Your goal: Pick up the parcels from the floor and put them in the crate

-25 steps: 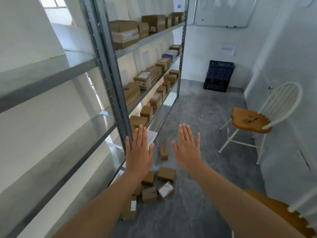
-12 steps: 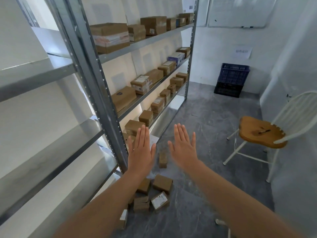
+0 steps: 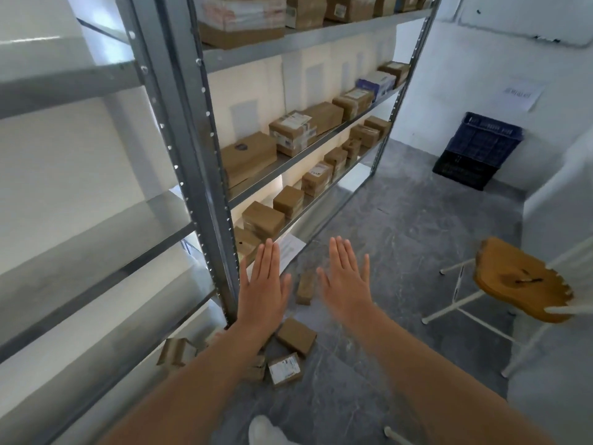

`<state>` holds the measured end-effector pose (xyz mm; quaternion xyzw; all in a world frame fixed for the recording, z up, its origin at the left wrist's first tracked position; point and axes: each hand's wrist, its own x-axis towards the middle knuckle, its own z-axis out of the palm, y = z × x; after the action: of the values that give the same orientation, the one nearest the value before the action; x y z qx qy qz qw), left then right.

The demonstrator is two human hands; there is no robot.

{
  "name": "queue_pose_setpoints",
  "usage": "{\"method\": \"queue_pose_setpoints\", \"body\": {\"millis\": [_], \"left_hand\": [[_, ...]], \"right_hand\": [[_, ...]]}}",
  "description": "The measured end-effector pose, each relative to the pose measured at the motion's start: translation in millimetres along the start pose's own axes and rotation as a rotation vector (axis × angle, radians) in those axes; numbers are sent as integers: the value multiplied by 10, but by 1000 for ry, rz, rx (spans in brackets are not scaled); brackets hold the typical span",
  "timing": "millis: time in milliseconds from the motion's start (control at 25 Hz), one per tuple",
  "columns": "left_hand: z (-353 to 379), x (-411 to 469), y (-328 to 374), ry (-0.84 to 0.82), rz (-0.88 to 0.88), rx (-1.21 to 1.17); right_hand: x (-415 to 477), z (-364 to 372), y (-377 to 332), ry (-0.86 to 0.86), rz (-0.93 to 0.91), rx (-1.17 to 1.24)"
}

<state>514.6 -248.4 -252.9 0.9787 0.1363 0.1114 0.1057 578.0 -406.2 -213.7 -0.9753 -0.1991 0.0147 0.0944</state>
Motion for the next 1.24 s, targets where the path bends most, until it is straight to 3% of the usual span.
{"method": "queue_pose_setpoints", "body": {"millis": [280,680,960,1080,1240], "left_hand": [[636,587,-272,-93,-143,-82],[1946,606,-541,-210,-381,-166],[3403,131,-824,-279,-892,-400],[3903,-270,-955,-318,-1141,-647],[4642,-811,-1062,-363,-1324,-738]], "right_hand": [[877,385,41,-141,-13,-38],[1147,1691,368,-422,-124,-97],[1390,3150,937,-639,-311,-243],[1260,3796,1140,-720,-335,-251],[1051,4701,1361,-867,-278,-137]]}}
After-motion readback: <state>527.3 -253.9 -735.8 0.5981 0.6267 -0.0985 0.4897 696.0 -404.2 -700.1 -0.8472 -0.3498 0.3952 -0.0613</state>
